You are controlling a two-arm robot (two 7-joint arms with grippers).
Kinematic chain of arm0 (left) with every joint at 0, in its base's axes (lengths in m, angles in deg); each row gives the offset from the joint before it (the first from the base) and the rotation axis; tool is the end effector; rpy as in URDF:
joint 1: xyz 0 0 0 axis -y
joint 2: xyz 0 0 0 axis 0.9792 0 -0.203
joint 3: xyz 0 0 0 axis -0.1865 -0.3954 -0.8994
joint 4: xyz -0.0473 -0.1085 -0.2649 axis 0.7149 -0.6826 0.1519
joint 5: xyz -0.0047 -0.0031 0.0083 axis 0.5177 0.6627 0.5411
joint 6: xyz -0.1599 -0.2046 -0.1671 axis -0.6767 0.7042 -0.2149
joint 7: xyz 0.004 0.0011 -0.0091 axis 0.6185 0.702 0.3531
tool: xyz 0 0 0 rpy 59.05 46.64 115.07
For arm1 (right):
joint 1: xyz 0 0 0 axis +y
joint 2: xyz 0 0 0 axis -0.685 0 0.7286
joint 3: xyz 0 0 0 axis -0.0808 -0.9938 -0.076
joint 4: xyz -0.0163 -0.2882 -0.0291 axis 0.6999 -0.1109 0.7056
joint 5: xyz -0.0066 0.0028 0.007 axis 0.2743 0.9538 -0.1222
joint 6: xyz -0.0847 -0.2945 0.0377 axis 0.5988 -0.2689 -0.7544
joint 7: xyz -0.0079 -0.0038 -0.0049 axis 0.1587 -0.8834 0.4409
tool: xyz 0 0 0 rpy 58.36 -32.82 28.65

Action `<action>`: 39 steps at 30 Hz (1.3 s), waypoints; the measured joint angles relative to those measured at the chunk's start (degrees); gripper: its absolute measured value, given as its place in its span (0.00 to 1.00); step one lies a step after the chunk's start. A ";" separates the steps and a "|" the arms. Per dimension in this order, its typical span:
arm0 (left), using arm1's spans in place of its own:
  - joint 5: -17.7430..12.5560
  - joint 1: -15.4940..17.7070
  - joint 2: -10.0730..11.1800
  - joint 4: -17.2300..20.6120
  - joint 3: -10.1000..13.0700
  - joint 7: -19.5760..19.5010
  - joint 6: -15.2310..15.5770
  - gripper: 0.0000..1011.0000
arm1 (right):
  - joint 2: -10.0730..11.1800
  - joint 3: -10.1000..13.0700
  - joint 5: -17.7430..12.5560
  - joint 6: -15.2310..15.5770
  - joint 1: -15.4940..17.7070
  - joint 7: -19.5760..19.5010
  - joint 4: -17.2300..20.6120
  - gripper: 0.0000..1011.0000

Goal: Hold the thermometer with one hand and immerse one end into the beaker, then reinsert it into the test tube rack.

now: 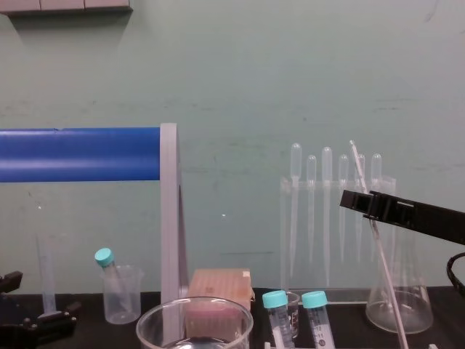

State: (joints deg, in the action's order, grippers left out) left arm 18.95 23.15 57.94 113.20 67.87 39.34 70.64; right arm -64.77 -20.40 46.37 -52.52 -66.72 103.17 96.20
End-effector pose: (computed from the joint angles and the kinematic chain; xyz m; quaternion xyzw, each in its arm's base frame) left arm 0.3581 0.0827 -0.3022 0.1414 -0.1325 0.5799 0.7913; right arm 0.4132 -0.0180 -0.2430 0.0864 0.1036 -0.4748 0.8697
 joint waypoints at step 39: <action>0.00 0.00 0.00 0.00 0.00 0.00 0.00 1.00 | 1.23 1.77 1.30 -7.74 1.06 4.56 6.63 0.05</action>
State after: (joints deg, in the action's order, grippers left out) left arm 18.95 23.15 57.94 113.20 67.86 39.34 70.64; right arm -63.54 -18.63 47.67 -60.25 -65.67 107.73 102.83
